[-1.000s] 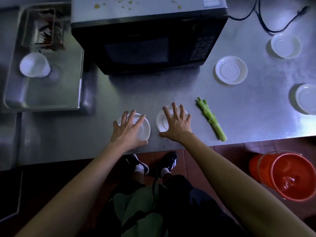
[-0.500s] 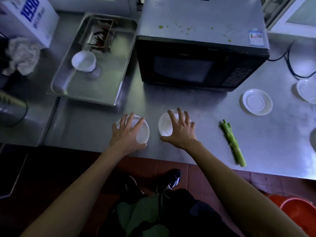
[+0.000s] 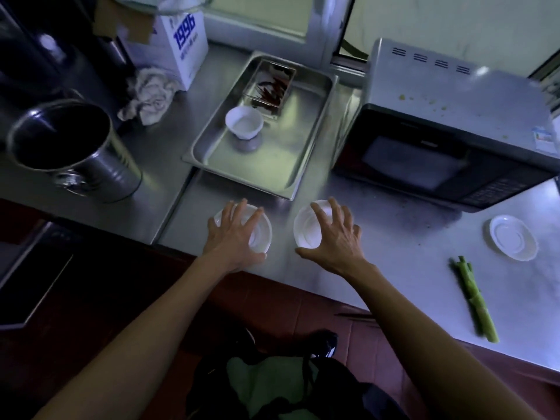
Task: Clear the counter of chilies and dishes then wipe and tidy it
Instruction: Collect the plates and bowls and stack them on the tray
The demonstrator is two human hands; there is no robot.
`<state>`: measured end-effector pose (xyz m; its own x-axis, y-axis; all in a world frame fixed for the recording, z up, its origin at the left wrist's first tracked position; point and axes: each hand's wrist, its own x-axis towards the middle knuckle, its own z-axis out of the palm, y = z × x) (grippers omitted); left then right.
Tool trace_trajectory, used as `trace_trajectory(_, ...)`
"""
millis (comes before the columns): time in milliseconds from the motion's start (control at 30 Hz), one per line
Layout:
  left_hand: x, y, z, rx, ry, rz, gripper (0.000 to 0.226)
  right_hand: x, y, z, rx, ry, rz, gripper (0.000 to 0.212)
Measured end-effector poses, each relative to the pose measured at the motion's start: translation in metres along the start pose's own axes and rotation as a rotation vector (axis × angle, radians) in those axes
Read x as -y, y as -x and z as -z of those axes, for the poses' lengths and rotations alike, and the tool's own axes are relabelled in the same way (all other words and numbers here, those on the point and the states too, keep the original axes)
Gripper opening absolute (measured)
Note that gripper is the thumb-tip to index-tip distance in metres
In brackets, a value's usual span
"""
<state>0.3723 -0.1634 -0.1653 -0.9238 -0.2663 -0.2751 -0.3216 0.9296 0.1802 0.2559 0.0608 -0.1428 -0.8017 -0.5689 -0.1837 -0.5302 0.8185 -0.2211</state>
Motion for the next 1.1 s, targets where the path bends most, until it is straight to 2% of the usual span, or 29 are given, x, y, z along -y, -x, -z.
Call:
trace_trajectory(233,0.051,0.0,0.017,-0.059,0.019,0.023,0.114,0.047,-0.014,0.011,-0.02,-0.006,0.012,0.115)
trace_trajectory(467,0.062,-0.034,0.042,-0.129,0.052,0.017,0.112,0.058,-0.047,0.022,-0.032,-0.029,0.023,0.114)
trace_trajectory(900,0.037,-0.134,0.071,-0.017,-0.076,-0.056,0.113,0.028,-0.128,0.027,-0.029,-0.127,-0.046,0.111)
trace_trajectory(1100,0.029,-0.163,0.061,0.013,-0.041,-0.043,0.113,0.015,-0.144,0.021,-0.01,-0.197,-0.089,0.111)
